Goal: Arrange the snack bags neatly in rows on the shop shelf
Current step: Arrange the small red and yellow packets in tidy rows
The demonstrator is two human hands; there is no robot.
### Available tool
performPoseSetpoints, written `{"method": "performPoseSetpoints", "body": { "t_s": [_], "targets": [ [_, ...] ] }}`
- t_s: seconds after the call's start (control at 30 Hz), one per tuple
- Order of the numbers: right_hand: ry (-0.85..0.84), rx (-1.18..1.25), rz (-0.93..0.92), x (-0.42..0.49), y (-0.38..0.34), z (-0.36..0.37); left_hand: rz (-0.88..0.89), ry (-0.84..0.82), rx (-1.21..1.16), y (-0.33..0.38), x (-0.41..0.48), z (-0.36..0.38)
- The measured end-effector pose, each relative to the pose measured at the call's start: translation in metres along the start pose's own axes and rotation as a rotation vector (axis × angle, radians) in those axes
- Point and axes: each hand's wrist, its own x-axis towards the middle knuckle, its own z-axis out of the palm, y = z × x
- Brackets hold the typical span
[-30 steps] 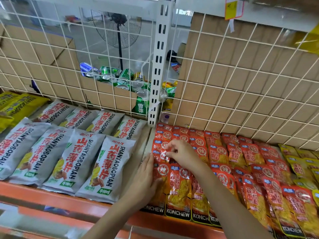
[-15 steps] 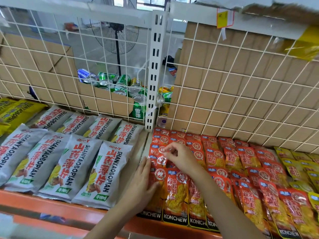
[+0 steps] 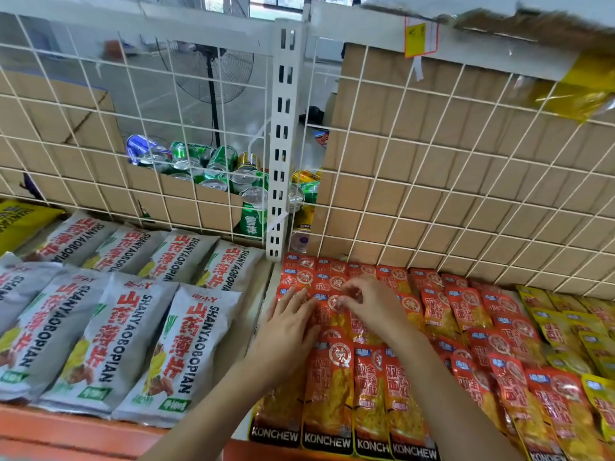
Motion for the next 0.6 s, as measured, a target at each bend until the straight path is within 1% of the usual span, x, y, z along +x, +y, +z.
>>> {"method": "performPoseSetpoints", "body": {
  "t_s": [0.13,0.33,0.43,0.6],
  "targets": [
    [-0.056,0.012,0.018,0.004,-0.001,0.002,0.006,-0.021,0.053,-0.006,0.003,0.008],
    [-0.114,0.047,0.031,0.014,-0.001,0.005,0.019,0.001,0.082,-0.009,0.002,0.01],
    [-0.111,0.046,0.05,0.021,-0.001,0.005,0.022,0.002,0.083,-0.009,0.002,0.011],
    [-0.106,0.047,0.032,0.023,-0.003,0.004,0.015,-0.002,0.055,-0.01,0.002,0.011]
  ]
}}
